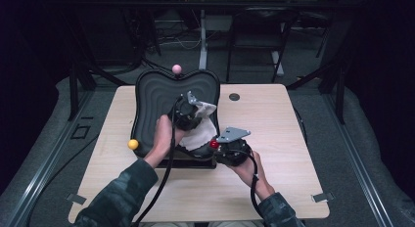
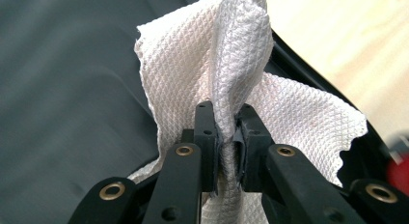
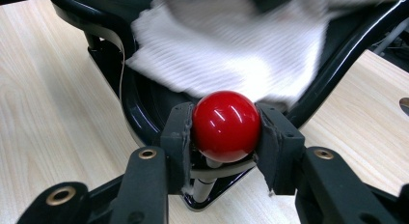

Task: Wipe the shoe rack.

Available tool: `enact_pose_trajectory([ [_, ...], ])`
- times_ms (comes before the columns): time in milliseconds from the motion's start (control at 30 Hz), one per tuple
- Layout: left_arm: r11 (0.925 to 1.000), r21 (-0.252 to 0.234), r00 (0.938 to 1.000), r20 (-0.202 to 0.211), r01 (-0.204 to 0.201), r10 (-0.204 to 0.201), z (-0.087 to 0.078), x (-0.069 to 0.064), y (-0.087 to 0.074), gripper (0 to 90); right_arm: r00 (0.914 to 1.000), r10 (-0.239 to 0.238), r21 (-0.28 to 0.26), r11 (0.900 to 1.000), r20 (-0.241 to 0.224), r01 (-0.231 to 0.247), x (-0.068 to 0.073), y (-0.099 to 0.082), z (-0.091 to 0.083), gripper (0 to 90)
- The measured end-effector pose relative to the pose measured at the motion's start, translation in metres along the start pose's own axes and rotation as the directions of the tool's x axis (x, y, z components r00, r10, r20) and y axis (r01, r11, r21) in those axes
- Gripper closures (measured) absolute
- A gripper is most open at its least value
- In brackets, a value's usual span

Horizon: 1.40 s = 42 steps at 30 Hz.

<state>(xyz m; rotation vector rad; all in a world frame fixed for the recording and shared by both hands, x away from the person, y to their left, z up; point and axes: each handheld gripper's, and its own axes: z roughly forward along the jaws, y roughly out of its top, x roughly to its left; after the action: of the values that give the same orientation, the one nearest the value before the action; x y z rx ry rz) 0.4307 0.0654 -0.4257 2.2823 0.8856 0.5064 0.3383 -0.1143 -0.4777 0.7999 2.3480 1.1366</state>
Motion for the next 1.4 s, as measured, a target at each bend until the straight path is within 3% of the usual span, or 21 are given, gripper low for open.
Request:
enact_pose_trajectory([
  [100,0.9997,0.005,0.9994,-0.026,0.022,-0.022,0.004,0.016,0.021,81.5,0.9999,0.001,-0.005,1.0,-0.015,-0.001,-0.001,0.0,0.0,59.6],
  [133,0.9997,0.005,0.9994,-0.026,0.022,-0.022,0.004,0.016,0.021,81.5,0.9999,0.0,-0.005,1.0,-0.015,0.0,0.0,0.0,0.0,59.6],
  [167,0.9994,0.009,0.9983,-0.048,0.033,-0.032,0.006,0.025,0.033,81.5,1.0,0.001,0.003,1.0,-0.002,-0.001,0.0,0.0,0.0,59.7],
  [333,0.9981,0.008,0.9963,-0.06,0.062,-0.061,0.009,0.038,0.048,81.5,1.0,-0.002,0.004,1.0,-0.001,0.002,0.0,0.0,0.0,59.6],
  [367,0.9978,0.012,0.9953,-0.072,0.066,-0.065,0.01,0.042,0.055,81.4,0.9997,0.0,-0.013,0.9999,-0.024,0.0,-0.001,0.0,0.001,59.7],
  [767,0.9965,0.011,0.9909,-0.108,0.083,-0.081,0.018,0.054,0.083,81.3,1.0,0.0,-0.005,1.0,-0.009,0.0,0.0,0.0,0.0,59.6],
  [933,0.9979,0.015,0.991,-0.12,0.062,-0.06,0.022,0.052,0.091,81.3,1.0,0.0,0.003,1.0,-0.002,0.0,0.0,0.0,0.0,59.6],
  [1133,0.999,0.023,0.9952,-0.091,0.039,-0.036,0.025,0.043,0.093,81.3,1.0,0.0,0.009,1.0,-0.01,0.0,0.0,0.0,0.0,59.6],
  [1400,0.9992,0.039,0.9984,-0.054,-0.013,0.015,0.025,0.03,0.083,81.5,1.0,0.0,-0.003,1.0,-0.009,0.0,0.0,0.0,0.0,59.6],
])
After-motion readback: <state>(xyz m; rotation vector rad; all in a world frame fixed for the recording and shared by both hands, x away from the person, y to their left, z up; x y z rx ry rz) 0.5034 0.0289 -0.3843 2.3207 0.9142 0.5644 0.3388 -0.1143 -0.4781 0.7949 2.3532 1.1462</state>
